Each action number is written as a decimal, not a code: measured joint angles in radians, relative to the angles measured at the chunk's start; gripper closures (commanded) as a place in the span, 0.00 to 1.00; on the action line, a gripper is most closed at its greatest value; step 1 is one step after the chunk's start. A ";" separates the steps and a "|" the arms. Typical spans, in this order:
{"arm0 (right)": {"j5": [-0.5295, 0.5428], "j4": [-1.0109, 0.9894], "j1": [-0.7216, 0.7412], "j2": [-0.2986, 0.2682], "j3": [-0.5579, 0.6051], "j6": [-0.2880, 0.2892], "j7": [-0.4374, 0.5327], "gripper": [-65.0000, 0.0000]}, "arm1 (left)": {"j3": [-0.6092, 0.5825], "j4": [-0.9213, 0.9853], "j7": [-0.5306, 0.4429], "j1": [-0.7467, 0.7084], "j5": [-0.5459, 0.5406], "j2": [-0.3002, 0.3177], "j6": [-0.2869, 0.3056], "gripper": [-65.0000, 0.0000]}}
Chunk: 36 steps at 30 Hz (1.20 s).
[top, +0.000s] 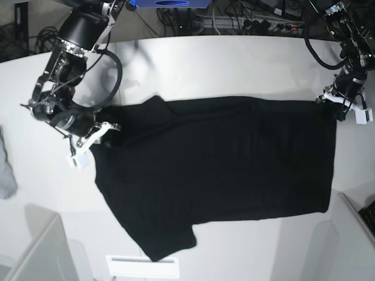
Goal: Fold the T-shirt properly
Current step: 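Carry the shoulder corners over the shirt body toward the hem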
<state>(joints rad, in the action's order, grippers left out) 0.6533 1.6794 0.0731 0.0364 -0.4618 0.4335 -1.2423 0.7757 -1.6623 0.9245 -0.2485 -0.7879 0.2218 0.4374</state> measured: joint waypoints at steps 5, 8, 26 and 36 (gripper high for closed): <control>0.009 -0.040 0.043 0.000 0.000 0.000 0.008 1.00 | -0.005 0.000 0.004 0.027 0.002 0.000 -0.019 1.00; 0.004 -0.079 0.060 0.001 0.000 0.000 0.003 1.00 | -0.005 0.025 0.000 0.058 -0.002 0.001 -0.019 1.00; -0.019 -0.274 0.177 -0.003 0.117 0.000 0.125 1.00 | -0.073 0.097 0.048 0.207 0.180 0.024 -0.019 1.00; -0.081 -0.305 0.192 -0.004 0.116 -0.007 0.175 1.00 | -0.082 0.243 0.047 0.276 0.206 0.039 -0.019 1.00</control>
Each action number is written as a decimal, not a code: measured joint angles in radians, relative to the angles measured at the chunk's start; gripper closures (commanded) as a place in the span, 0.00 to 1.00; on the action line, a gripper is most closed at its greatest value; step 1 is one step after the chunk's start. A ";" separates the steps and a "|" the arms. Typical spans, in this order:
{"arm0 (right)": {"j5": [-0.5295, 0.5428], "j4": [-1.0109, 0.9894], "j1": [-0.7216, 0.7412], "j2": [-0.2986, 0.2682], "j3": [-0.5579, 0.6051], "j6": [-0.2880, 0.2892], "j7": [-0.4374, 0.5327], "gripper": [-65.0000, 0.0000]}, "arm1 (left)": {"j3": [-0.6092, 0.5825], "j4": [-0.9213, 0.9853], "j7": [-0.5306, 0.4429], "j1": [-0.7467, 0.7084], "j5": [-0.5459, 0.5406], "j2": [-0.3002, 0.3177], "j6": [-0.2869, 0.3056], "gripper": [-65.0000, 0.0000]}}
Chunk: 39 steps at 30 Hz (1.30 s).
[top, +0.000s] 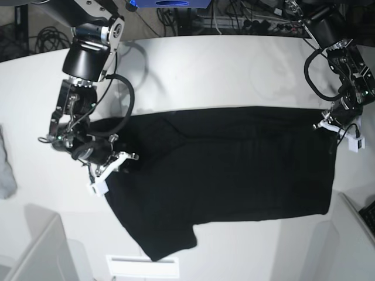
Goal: Fold the T-shirt properly
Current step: 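Carry the shoulder corners over the shirt body toward the hem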
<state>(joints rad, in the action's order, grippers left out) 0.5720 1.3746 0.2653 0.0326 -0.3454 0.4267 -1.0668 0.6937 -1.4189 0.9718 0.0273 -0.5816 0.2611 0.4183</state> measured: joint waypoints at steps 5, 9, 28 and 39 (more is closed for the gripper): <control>-0.004 -0.011 -0.001 -0.007 -0.006 0.000 0.005 1.00 | -0.001 0.048 -0.007 0.010 0.001 0.019 0.000 1.00; -0.004 -0.011 -0.001 -0.005 -0.006 0.000 0.021 1.00 | 0.002 0.105 -0.007 0.037 -0.001 0.021 -0.001 1.00; -0.008 0.118 -0.148 -0.013 -0.139 -0.137 0.280 0.66 | 0.096 0.068 -0.004 0.105 -0.013 0.008 0.000 0.25; 0.087 0.365 -0.400 -0.011 -0.192 -0.322 0.309 0.40 | 0.343 -0.103 0.002 -0.114 -0.018 -0.048 0.000 0.26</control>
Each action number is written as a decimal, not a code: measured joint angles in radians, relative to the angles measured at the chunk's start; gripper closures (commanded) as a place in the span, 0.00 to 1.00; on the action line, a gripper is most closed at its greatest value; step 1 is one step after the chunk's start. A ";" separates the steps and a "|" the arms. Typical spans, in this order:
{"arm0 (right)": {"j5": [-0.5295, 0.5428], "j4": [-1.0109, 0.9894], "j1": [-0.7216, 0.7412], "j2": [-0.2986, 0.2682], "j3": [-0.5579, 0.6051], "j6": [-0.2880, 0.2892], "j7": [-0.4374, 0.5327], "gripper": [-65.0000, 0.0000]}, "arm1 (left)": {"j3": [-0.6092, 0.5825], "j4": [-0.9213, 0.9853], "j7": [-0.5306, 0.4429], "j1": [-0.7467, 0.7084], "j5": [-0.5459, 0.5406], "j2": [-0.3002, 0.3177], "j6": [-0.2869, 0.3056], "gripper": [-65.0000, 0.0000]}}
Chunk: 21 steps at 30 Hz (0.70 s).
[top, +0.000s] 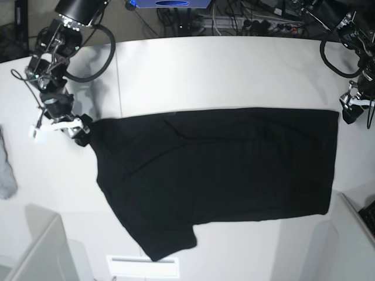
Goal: Fold the T-shirt properly
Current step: 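Carry the shoulder corners over the shirt body toward the hem, then drag the shirt back toward the robot with both grippers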
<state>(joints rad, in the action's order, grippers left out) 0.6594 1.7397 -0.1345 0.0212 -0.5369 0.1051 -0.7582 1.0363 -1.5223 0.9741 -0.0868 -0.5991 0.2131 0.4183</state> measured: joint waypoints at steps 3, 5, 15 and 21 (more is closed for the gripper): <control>0.106 -0.047 -0.031 -0.003 -0.001 -0.004 0.003 0.40 | 0.016 0.044 -0.010 0.000 0.001 -0.022 -0.001 0.26; 0.135 -0.090 -0.036 0.004 0.002 -0.003 -0.003 0.40 | 0.016 0.066 -0.009 -0.002 0.002 -0.043 -0.001 0.26; 0.147 -0.237 -0.032 -0.001 0.000 -0.004 0.089 0.40 | 0.016 0.199 -0.042 0.056 -0.007 -0.052 0.000 0.26; 0.165 -0.307 0.012 -0.008 0.004 0.011 0.109 0.40 | 0.017 0.297 -0.063 0.117 -0.031 -0.043 0.011 0.36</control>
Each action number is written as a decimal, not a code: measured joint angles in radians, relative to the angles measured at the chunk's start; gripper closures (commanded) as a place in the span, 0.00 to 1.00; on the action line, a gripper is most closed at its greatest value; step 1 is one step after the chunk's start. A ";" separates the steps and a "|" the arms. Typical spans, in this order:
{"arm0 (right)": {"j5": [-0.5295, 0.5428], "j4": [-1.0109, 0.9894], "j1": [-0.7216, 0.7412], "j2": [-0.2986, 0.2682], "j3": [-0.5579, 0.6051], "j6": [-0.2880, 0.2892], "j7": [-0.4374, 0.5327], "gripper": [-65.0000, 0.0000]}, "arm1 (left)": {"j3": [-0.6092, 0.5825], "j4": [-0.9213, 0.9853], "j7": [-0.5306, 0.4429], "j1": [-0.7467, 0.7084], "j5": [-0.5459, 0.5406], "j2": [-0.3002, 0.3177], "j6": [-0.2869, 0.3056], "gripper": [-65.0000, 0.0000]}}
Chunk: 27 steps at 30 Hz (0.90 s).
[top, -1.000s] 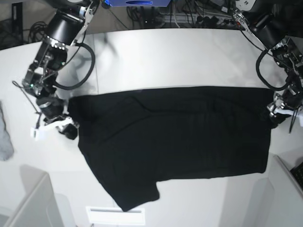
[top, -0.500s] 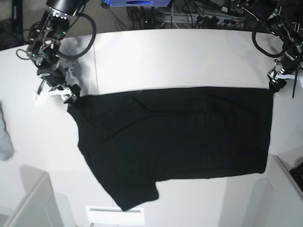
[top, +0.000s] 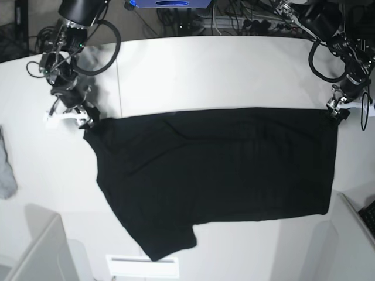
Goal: Fold the T-shirt properly
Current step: 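Drag the shirt back toward the robot with both grippers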
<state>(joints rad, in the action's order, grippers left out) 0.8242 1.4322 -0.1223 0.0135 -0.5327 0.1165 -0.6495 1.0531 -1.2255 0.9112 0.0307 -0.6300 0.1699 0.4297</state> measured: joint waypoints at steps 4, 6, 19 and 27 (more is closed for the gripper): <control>-0.008 -0.008 0.017 0.000 0.005 0.000 -0.002 0.40 | 0.000 0.038 -0.014 0.015 -0.011 0.002 0.012 0.43; -0.016 -0.013 0.029 0.000 0.005 -0.002 -0.008 0.40 | -0.022 0.058 -0.023 0.022 -0.012 0.008 0.012 0.47; 0.006 -0.067 0.038 -0.008 0.007 0.021 -0.005 0.65 | -0.060 0.084 -0.011 0.001 -0.033 0.014 0.016 1.00; -0.016 -0.066 0.038 -0.024 0.003 0.003 -0.049 1.00 | -0.068 0.082 0.009 -0.031 -0.040 0.052 0.017 1.00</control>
<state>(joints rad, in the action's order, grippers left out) 0.8078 1.3663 -0.0845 -0.0109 -0.5301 0.1192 -0.6987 0.9852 -1.1439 0.9203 -0.0006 -0.6701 0.2222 0.4469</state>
